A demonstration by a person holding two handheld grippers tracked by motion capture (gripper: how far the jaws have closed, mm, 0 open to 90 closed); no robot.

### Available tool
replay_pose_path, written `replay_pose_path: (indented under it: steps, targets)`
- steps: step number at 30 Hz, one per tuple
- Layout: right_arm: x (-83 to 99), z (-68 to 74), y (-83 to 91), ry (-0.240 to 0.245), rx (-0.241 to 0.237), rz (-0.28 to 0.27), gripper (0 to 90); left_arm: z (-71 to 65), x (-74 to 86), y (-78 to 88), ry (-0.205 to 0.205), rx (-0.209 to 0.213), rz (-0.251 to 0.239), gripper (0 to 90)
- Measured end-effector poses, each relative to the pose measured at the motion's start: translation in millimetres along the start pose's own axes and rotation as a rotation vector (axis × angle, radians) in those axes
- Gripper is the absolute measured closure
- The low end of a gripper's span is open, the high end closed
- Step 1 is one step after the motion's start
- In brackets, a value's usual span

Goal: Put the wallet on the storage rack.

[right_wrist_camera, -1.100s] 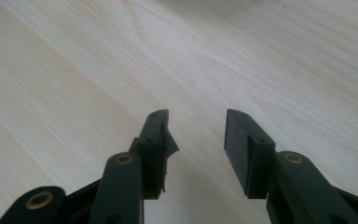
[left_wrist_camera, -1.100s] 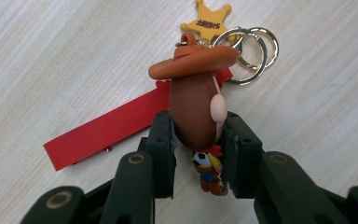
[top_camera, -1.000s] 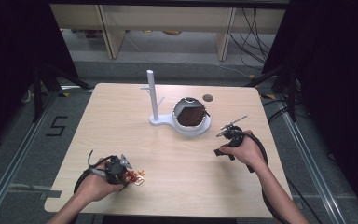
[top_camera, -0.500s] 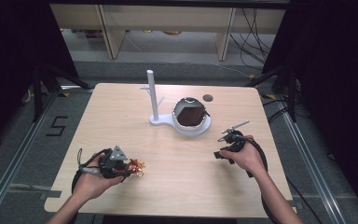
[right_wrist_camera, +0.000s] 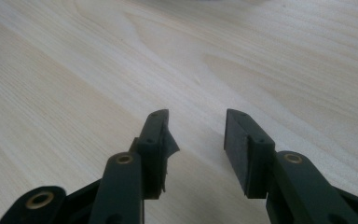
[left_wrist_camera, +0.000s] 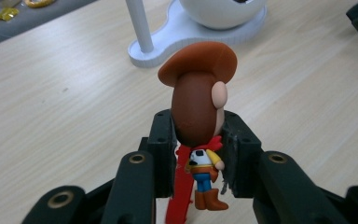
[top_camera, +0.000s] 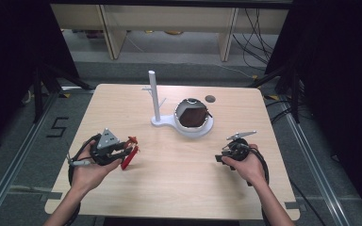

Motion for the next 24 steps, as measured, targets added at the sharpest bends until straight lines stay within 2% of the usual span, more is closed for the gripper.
replay_pose_path:
  steps: [1, 2, 4, 5, 8, 9, 10, 11, 12, 13, 14, 15, 17, 20, 23, 24]
  targets:
    - [1.9, 2.8, 1.1, -0.040, 0.004, 0.013, 60.7, 1.0, -3.2, 0.0, 0.007, -0.008, -0.013, 68.0]
    - [0.8, 2.1, 0.3, -0.024, -0.002, -0.008, 60.7, 1.0, -8.0, -0.8, 0.032, -0.019, -0.041, 68.0]
    - [2.3, 3.8, 1.9, -0.043, 0.000, -0.003, 60.7, 3.6, -13.6, 0.3, 0.029, -0.028, -0.055, 68.1]
    - [2.1, 2.6, 2.2, -0.036, 0.005, -0.010, 60.7, 4.1, -18.0, -0.3, 0.041, -0.027, -0.082, 68.1]
    - [2.6, 2.7, 3.7, -0.040, 0.007, -0.015, 60.7, 7.0, -24.4, 0.0, 0.044, -0.036, -0.104, 68.1]
    - [4.1, 6.5, 5.2, -0.081, 0.008, -0.005, 60.7, 8.1, -30.0, -0.7, 0.064, -0.044, -0.134, 68.1]
    - [0.2, 2.5, 2.1, -0.055, 0.015, -0.062, 60.7, 9.2, -33.0, -1.2, 0.068, -0.040, -0.144, 68.1]
    - [3.1, 7.6, 6.7, -0.087, -0.011, -0.036, 60.7, 12.1, -38.5, -1.6, 0.081, -0.045, -0.166, 68.1]
    - [3.1, 7.6, 6.7, -0.087, -0.011, -0.036, 60.7, 12.1, -38.5, -1.6, 0.081, -0.045, -0.166, 68.1]
    - [1.8, 3.3, 6.4, -0.035, -0.020, -0.050, 60.7, 14.6, -41.3, -1.5, 0.083, -0.055, -0.170, 68.1]
    - [-2.0, -1.1, 4.5, 0.008, 0.001, -0.110, 60.7, 18.3, -45.7, -1.6, 0.080, -0.068, -0.185, 68.1]
    - [-2.0, -1.1, 4.5, 0.008, 0.001, -0.110, 60.7, 18.3, -45.7, -1.6, 0.080, -0.068, -0.185, 68.1]
    - [0.4, 2.9, 5.3, -0.061, 0.011, -0.121, 60.7, 22.9, -53.8, -2.4, 0.093, -0.080, -0.212, 68.1]
    - [0.9, 2.6, 4.3, -0.055, -0.001, -0.142, 60.7, 25.1, -58.1, -3.0, 0.097, -0.083, -0.222, 68.1]
    - [3.6, 0.6, 4.2, -0.055, 0.008, -0.159, 60.7, 28.2, -64.1, -4.4, 0.102, -0.093, -0.238, 68.2]
    - [4.7, 2.8, 4.6, -0.066, -0.005, -0.173, 60.6, 28.9, -68.8, -5.4, 0.115, -0.089, -0.251, 68.2]
Point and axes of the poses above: each handheld gripper's, and its own axes: y roughly backward along the jaws, x roughly out of its underside, z roughly to its left, the point moved 10 cm from there along -y, roughly forward along the jaws, and after that the axes turned 6 degrees about -z, right-handed, at the moved point
